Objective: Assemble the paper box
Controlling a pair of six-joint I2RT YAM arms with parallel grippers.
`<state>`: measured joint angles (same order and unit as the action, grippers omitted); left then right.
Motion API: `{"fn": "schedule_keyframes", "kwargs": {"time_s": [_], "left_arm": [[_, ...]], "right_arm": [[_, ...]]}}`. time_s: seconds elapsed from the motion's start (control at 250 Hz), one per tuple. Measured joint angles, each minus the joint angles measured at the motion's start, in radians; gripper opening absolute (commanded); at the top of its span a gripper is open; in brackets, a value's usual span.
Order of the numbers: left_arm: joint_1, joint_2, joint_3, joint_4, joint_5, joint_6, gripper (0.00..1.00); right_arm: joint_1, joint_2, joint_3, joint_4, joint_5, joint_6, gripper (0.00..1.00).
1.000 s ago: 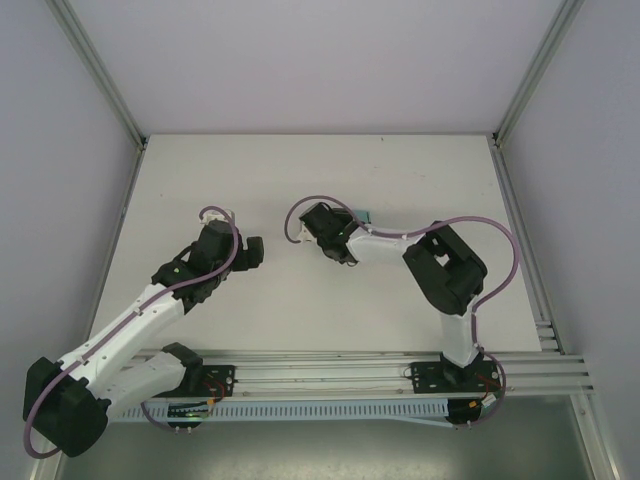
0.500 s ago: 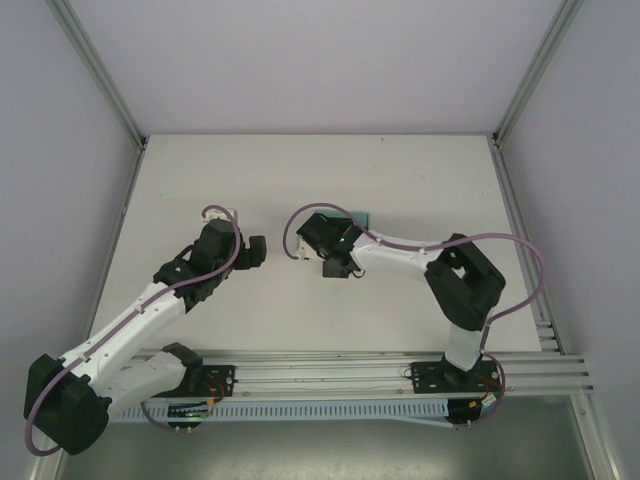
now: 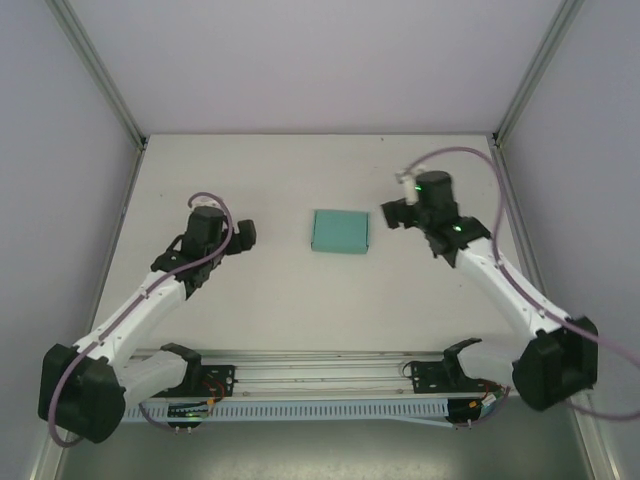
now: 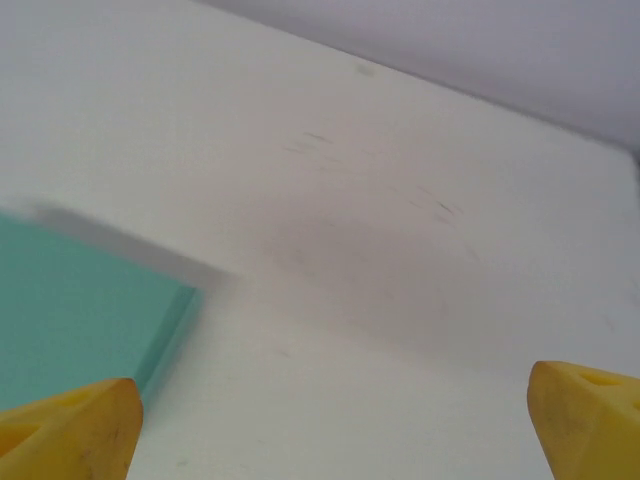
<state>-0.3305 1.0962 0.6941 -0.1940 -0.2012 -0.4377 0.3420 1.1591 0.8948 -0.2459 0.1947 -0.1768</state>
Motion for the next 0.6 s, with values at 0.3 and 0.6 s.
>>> {"fn": "schedule_keyframes", "kwargs": {"time_s": [0.3, 0.6], "left_arm": [[0.237, 0.133, -0.193, 0.454, -0.002, 0.214, 0.98], [0.324, 0.347, -0.446, 1.052, 0.045, 0.386, 0.99]], "right_arm": [[-0.338, 0.022, -0.452, 0.506, -0.124, 0.134, 0.99], [-0.36, 0.35, -0.494, 0.952, -0.223, 0.164, 0.99]]}}
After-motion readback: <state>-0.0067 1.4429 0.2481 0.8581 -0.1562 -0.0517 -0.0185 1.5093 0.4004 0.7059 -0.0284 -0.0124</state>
